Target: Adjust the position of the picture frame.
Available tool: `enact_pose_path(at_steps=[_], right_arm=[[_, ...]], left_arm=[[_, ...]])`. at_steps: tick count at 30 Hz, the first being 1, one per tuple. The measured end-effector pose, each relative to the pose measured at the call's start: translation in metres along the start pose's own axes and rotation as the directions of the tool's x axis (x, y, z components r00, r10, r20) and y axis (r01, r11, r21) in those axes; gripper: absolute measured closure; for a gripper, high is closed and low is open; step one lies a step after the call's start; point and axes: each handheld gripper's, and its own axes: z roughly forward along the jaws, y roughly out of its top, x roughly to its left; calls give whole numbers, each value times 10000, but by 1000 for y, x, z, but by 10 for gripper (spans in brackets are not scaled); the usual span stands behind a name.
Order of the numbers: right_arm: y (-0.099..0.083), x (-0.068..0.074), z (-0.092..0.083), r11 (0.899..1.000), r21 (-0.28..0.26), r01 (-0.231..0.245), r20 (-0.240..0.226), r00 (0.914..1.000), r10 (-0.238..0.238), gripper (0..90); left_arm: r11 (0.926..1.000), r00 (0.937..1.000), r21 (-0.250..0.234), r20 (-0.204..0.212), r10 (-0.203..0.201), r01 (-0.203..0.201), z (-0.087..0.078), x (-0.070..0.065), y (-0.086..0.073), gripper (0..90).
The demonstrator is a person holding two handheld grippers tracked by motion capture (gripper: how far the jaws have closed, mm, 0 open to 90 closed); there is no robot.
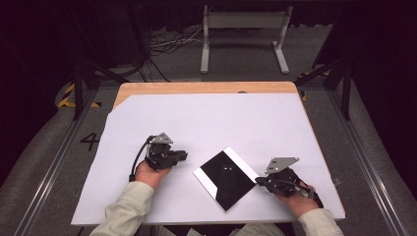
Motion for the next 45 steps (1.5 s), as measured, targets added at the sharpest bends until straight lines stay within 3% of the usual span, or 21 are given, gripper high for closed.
enact_pose_path(at_steps=[6,12,21,29,34,35,37,41,42,44,45], right_arm=[[0,6,3,9994,346,45,227,9997,-53,899],[2,8,5,9992,347,208,118,9997,-212,899],[10,2,14,9997,230,30,716,9974,-46,900],[29,-18,33,9993,-133,-355,1054,9938,367,900],[33,-23,38,9979,-447,-471,1192,9915,522,899],[28,-25,30,9922,-957,-797,1037,9906,896,898],[25,-28,20,9884,-1157,-982,962,9893,1095,898],[15,-36,-6,9757,-1707,-1377,1112,9812,1579,898],[12,-38,-12,9734,-1789,-1432,1224,9784,1664,898],[10,-39,-15,9711,-1858,-1497,1248,9767,1744,898],[6,-44,-21,9651,-1994,-1700,1281,9719,1976,898]], left_arm=[[10000,10000,-19,-16,-36,36,-1,1,0,810],[9999,9999,-21,69,-112,112,-1,1,0,817],[9998,9998,71,128,-165,164,-1,1,0,839],[9958,9996,891,185,-235,217,-1,-8,-8,894],[9919,9998,1268,175,-68,45,1,-15,-8,899],[9899,9998,1420,216,-32,1,1,-16,-8,900],[9849,9995,1713,264,201,-243,4,-18,-9,900],[9836,9987,1791,497,122,-209,6,-19,-8,900],[9832,9952,1826,968,-135,-45,9,-19,-8,900],[9826,9944,1855,1042,-196,0,9,-19,-8,900],[9817,9937,1903,1089,-264,52,9,-18,-7,900]])
